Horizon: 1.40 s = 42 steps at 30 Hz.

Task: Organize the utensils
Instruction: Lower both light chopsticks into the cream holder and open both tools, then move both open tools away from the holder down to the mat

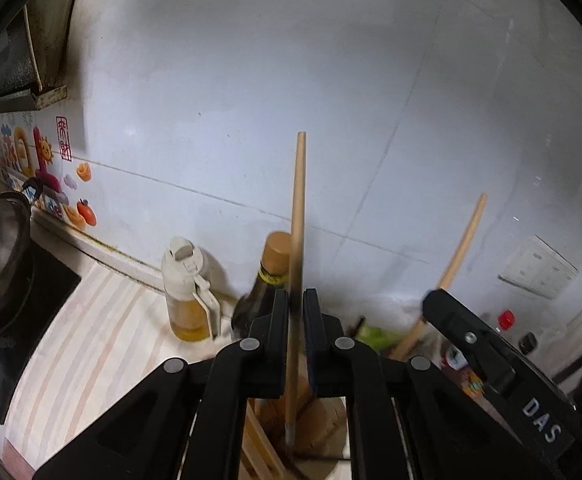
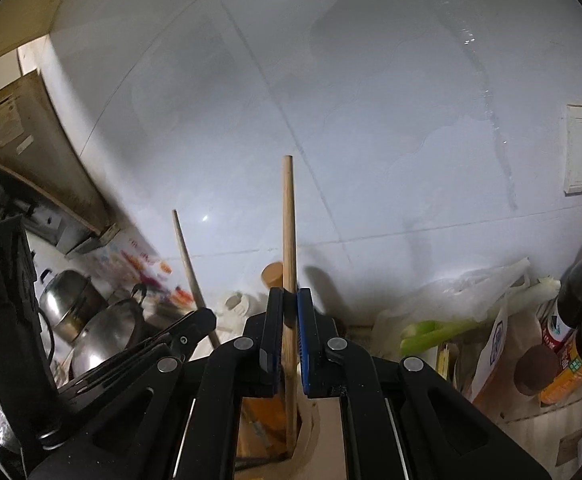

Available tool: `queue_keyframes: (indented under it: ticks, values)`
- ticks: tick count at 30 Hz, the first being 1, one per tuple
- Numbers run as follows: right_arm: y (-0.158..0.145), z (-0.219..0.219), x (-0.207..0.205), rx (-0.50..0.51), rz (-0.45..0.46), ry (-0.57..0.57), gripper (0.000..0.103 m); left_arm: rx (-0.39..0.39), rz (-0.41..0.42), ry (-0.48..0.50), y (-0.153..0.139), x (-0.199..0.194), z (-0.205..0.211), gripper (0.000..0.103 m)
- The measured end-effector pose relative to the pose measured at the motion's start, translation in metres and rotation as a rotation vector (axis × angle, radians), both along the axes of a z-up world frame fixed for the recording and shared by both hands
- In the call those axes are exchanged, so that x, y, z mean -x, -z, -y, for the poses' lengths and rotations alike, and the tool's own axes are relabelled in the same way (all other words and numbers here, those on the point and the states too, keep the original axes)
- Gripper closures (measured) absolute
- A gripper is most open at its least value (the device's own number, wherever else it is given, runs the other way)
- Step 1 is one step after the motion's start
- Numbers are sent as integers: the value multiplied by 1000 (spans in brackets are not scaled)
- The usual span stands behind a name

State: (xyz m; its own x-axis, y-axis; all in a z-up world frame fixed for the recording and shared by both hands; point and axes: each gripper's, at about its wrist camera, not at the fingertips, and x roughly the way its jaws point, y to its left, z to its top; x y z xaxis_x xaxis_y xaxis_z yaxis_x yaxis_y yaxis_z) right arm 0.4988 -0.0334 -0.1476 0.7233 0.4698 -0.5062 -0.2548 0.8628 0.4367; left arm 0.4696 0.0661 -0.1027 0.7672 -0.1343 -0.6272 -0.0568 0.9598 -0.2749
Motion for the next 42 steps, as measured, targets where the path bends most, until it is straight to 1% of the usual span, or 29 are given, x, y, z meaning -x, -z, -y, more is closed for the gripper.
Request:
queue_keyframes:
  ticks: [4, 5, 6, 7, 8, 9, 11, 14, 15, 16, 18, 19, 21, 24, 27, 28, 31, 33, 35, 37, 40, 42]
  values:
    - [-8, 1, 8, 16, -17, -64, 93, -16, -9, 16, -14, 21, 0, 93]
    - [-10, 3, 11, 24, -18, -71, 90, -20, -8, 4, -17, 27, -2, 83]
    - [-15, 7, 16, 24, -14, -73, 80, -27, 3, -13, -22, 36, -5, 55]
    - [-17, 10, 19, 18, -9, -74, 69, -38, 6, -31, -26, 42, -7, 36]
    - [-22, 16, 24, 12, -7, -66, 66, -48, 13, -56, -30, 49, -10, 6]
    - [-25, 23, 28, 7, -6, -60, 61, -50, 43, -89, -35, 61, -16, 2]
    - [-32, 32, 36, -1, -3, -52, 60, -63, 58, -111, -40, 74, -22, 2]
    - [-42, 48, 50, -5, 2, -30, 60, -104, 30, -135, -39, 89, -29, 0]
    - [-43, 55, 55, -9, 3, -22, 59, -117, 25, -142, -38, 93, -30, 0]
    - [-44, 59, 59, -8, -1, -14, 56, -138, 14, -159, -35, 97, -33, 0]
    - [-42, 68, 63, -14, -25, 0, 55, -158, -4, -183, -28, 106, -37, 0]
    - [-39, 73, 66, -21, -40, 7, 55, -156, -18, -193, -23, 110, -40, 0]
    - [-30, 77, 68, -4, -78, 21, 54, -156, -37, -205, -13, 116, -44, 0]
    - [-1, 81, 70, 36, -165, 36, 54, -184, -94, -222, 10, 123, -48, 0]
    - [42, 80, 71, 56, -282, 17, 54, -196, -174, -233, 39, 131, -50, 0]
    - [59, 79, 72, 62, -326, 8, 54, -206, -213, -236, 54, 134, -50, 0]
    - [100, 74, 74, 90, -406, -10, 54, -231, -297, -246, 91, 137, -49, 0]
    - [131, 66, 72, 118, -467, -37, 54, -236, -369, -250, 117, 136, -50, 0]
    - [157, 59, 70, 132, -517, -64, 54, -239, -417, -256, 138, 136, -52, 0]
    - [177, 54, 68, 152, -549, -72, 54, -248, -453, -263, 153, 135, -54, 0]
    - [197, 51, 59, 124, -566, -73, 55, -257, -505, -277, 174, 134, -57, 0]
    - [207, 48, 47, 95, -552, -81, 57, -264, -535, -298, 187, 132, -62, 0]
